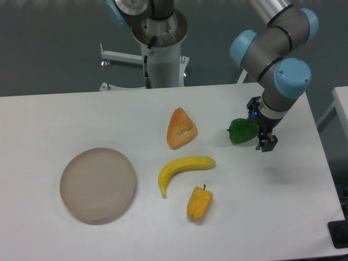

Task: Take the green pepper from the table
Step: 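Move the gripper over the green pepper beside the bread slice, then lower the gripper onto the green pepper and close on it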

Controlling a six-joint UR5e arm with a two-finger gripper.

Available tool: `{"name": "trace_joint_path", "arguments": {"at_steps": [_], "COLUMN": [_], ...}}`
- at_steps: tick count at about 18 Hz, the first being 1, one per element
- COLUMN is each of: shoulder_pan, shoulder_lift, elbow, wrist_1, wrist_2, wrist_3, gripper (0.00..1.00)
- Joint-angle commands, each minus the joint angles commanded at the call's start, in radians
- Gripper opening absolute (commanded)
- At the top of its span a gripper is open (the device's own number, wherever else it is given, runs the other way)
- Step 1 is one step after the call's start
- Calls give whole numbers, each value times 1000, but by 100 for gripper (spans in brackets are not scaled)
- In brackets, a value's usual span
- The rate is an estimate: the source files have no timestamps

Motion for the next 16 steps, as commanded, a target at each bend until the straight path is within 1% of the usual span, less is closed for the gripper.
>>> {"name": "trace_joint_path", "arguments": {"at_steps": [1, 3, 7, 9, 11, 13, 16], "shoulder_pan": [17, 31, 34, 32, 34, 34, 32], "shoulder_lift": [15, 28, 34, 34, 32, 28, 22], "elbow": [-41, -78, -97, -120, -138, -138, -141], "wrist_1": [46, 66, 66, 65, 66, 65, 66], "wrist_2": [0, -3, -9, -18, -79, -103, -104], "wrist_3": [34, 60, 62, 55, 49, 46, 51], "gripper": [100, 100, 100, 100, 100, 100, 100]}}
